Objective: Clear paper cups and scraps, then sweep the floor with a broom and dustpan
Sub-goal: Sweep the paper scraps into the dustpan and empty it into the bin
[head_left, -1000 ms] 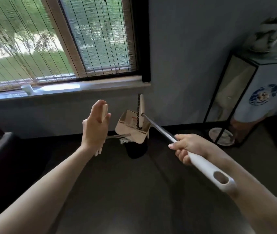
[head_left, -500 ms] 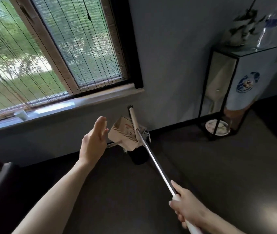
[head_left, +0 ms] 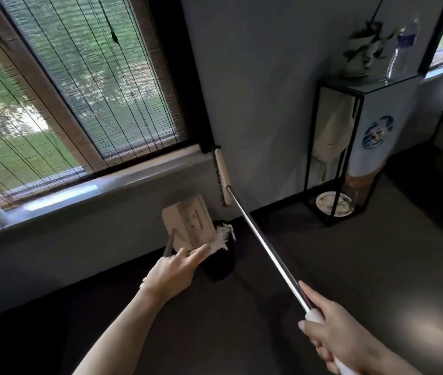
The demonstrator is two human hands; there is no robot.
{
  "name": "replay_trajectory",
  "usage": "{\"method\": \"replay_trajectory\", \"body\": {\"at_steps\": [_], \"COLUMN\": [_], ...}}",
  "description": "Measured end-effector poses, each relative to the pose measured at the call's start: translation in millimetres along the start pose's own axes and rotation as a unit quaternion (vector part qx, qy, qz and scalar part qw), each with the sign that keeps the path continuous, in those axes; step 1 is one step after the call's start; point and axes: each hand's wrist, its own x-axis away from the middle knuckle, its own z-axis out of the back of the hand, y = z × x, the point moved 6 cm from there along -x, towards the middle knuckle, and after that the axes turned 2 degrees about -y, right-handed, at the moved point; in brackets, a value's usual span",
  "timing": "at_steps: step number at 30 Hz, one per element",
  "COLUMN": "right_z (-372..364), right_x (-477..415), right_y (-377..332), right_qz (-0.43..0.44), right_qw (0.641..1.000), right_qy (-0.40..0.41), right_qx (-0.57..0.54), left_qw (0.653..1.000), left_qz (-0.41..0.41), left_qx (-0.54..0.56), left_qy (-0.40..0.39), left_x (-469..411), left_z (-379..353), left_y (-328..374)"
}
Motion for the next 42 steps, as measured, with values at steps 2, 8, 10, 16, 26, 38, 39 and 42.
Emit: {"method": "replay_trajectory", "body": {"at_steps": [2, 8, 10, 16, 26, 38, 39, 42], "right_z": [-4, -13, -16, -24, -32, -23, -24, -26], "right_x": [-7, -17, -19, -14, -2, -2, -3, -5], "right_y": [2, 15, 20, 30, 30, 21, 20, 20], "right_qz": [-0.007, -0.036, -0.045, -0.065, -0.066, -0.061, -0.059, -0.059], "right_qw": [1.0, 0.997, 0.996, 0.994, 0.993, 0.989, 0.988, 0.987], "right_qy": [0.008, 0.027, 0.029, 0.025, 0.037, 0.052, 0.053, 0.052], "right_qx": [-0.011, -0.057, -0.07, -0.085, -0.094, -0.125, -0.13, -0.14], "left_qw": [0.995, 0.955, 0.923, 0.93, 0.985, 0.992, 0.991, 0.99], "left_qz": [-0.033, 0.013, 0.091, 0.108, 0.089, -0.046, -0.056, -0.085], "left_qx": [-0.01, 0.117, 0.18, 0.053, -0.054, -0.085, -0.087, -0.095], "left_qy": [-0.088, -0.273, -0.326, -0.346, -0.139, 0.083, 0.088, 0.065], "left_x": [1, 15, 21, 18, -3, 17, 19, 27], "left_z": [-28, -68, -76, -84, -46, 31, 33, 27], "left_y": [-2, 2, 0, 14, -25, -21, -20, -18]}}
